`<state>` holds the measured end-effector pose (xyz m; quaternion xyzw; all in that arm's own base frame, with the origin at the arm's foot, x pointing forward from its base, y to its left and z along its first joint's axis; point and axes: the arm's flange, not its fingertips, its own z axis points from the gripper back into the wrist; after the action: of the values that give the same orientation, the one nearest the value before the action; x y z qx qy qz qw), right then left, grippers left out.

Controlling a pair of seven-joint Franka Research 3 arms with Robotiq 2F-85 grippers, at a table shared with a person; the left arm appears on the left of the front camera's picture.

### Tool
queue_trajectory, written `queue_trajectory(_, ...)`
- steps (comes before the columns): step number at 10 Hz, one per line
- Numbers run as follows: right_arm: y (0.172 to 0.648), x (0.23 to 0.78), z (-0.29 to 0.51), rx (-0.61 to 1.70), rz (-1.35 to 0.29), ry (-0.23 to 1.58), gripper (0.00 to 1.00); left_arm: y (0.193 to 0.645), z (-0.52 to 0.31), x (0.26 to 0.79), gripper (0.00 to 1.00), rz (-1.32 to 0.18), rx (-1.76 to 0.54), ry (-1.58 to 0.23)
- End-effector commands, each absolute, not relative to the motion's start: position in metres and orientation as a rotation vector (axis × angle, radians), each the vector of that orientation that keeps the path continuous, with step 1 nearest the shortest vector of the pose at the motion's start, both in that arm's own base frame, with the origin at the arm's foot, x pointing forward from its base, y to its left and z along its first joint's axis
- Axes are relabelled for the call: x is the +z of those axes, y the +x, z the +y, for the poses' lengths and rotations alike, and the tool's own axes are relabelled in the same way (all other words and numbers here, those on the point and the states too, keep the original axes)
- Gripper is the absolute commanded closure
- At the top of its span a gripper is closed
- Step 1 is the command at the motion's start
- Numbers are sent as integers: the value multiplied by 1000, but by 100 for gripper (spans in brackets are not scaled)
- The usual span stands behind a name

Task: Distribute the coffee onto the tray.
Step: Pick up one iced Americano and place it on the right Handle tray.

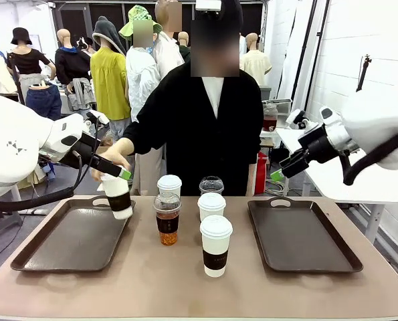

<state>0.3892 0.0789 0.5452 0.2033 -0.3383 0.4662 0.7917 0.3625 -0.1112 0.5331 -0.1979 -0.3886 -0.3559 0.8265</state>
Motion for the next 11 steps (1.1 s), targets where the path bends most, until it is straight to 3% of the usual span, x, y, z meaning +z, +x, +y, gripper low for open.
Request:
queue_trajectory(1, 433, 557, 79, 1140, -602, 341, 0, 363, -110, 532, 0, -820, -755, -425)
queue_trajectory(5, 511, 546, 82, 1370, -507, 170, 0, 363, -110, 532, 0, -820, -755, -425)
queue_trajectory(11, 582, 495, 72, 1502, -314, 135, 0, 363, -110, 532, 0, -820, -755, -425)
